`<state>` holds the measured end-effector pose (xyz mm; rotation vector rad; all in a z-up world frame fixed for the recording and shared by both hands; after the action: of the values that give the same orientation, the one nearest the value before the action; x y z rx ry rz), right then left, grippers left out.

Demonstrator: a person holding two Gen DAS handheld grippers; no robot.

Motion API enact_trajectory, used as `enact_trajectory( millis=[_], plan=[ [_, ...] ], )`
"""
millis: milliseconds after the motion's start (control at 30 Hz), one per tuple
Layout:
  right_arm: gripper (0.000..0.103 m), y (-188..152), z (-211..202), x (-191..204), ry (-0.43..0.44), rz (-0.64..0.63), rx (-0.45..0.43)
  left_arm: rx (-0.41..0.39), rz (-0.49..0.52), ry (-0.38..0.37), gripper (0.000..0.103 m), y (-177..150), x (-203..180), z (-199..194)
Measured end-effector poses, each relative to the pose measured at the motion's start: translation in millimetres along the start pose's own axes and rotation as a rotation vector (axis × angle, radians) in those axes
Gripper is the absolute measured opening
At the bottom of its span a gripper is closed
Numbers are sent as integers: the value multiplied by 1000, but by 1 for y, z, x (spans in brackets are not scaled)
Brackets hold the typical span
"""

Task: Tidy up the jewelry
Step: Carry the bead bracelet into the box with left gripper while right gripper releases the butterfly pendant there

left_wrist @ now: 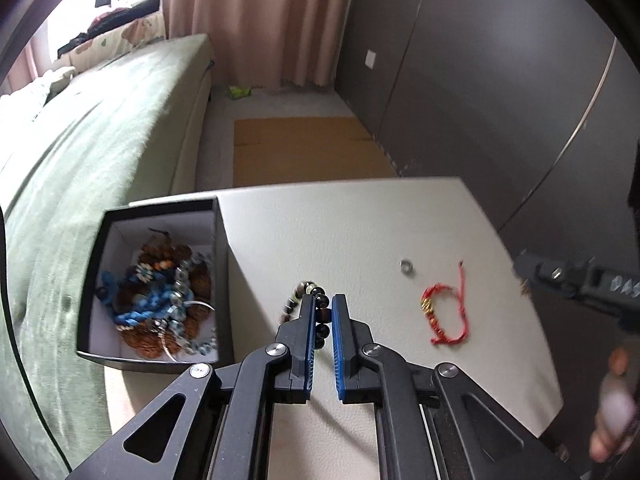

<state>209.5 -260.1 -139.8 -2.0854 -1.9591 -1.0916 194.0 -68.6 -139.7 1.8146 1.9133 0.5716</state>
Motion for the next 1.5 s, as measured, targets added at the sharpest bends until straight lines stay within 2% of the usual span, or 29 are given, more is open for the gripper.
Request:
enact_trajectory(
  millis=[167,333,567,833,1000,1100,1200,1233,1300,1333,1367,1433,1500],
  plan=[
    [32,0,1,11,27,-14,-8,-69,-49,-33,8,19,9,-26],
    [32,2,0,29,90,-37,-33,-130,-97,-60,8,36,22,-50],
    [32,-2,11,48,119,-57,-33,-173,-175,-69,8,47,52,-66],
    [32,-7,29,62,124,-77,-5,-149,-238,-53,8,45,88,-58],
    [32,-8,36,69,126,-82,2,-105,-245,-55,8,40,91,-39],
    [32,-9,38,72,129,-82,4,-50,-268,-27,8,33,97,-24],
    [32,-12,43,79,137,-84,10,5,-310,-87,9,27,98,-15],
    [32,-13,44,82,143,-85,12,22,-331,-105,13,25,101,-14],
    [32,-15,48,88,156,-86,14,23,-355,-105,36,24,107,-15],
    [32,-16,49,91,162,-88,14,12,-369,-94,56,24,112,-17],
    [32,-17,50,95,172,-91,14,0,-379,-85,69,25,116,-20],
    [32,-20,53,103,188,-99,12,-35,-399,-68,71,26,126,-28],
    [32,-22,56,114,211,-108,8,-35,-398,-65,71,27,130,-31]
  ],
)
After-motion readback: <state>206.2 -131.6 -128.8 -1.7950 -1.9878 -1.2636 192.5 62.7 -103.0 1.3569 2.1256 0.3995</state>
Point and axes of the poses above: each gripper's, at about its wrist camera, not at the fingertips, and z roughly the way its jaws point, x to its left, y to its top, the point moved 9 cm from there along z, roughly the way its jaws point, and after that the axes turned 10 degrees about y, right-handed, at the moved point
